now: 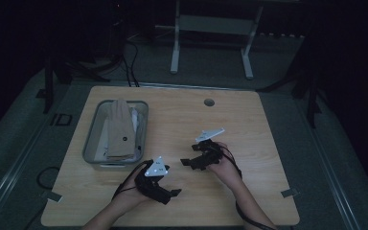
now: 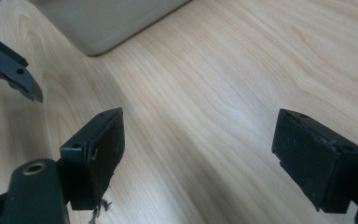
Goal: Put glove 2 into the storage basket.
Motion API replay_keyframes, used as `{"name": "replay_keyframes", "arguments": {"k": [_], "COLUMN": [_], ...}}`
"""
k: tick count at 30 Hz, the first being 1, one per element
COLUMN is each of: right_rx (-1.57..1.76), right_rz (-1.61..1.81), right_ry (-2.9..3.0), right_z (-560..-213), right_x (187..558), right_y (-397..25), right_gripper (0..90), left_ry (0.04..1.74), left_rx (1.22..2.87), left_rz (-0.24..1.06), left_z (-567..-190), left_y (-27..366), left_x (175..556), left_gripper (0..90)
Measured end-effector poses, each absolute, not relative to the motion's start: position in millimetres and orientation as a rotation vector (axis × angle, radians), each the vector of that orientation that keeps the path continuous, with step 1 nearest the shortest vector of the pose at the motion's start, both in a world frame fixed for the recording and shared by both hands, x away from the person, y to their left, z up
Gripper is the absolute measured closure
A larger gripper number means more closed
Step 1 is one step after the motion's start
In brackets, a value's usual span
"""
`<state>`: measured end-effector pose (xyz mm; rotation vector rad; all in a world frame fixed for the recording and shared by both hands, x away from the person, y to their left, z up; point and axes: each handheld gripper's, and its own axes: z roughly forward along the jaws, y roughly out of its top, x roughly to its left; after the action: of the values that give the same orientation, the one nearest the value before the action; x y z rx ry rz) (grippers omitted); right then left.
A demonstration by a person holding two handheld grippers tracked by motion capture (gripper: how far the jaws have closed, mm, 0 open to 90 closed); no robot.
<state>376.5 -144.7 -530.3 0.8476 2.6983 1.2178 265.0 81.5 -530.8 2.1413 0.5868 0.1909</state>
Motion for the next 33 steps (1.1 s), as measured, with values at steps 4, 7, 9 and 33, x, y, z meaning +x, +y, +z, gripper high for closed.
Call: {"name": "replay_keyframes", "arguments": {"k": [4,7,9,33], "right_rx": [0.855,0.868,0.879,0.86], "right_rz": [1.227,1.216,1.206,1.209], "right_ry": [2.69,2.685,2.685,2.556], "right_z": [-535.4,-538.4,-540.3,-559.6], "right_x": [371.1,367.7,365.7,335.7], "right_y": [-155.1,-161.5,-166.1,-223.5], "right_gripper": [17.0,17.0,17.0,14.3], "left_ry": [0.583,0.577,0.569,0.488], "left_rx": [2.131,2.136,2.143,2.169], "left_rz": [0.165,0.152,0.147,0.059], "left_z": [-535.2,-538.7,-540.7,-558.9], "left_y": [78.4,75.3,72.6,48.8], "left_x": [266.0,267.0,266.7,262.3], "left_gripper": [9.6,9.6,9.6,9.7]}}
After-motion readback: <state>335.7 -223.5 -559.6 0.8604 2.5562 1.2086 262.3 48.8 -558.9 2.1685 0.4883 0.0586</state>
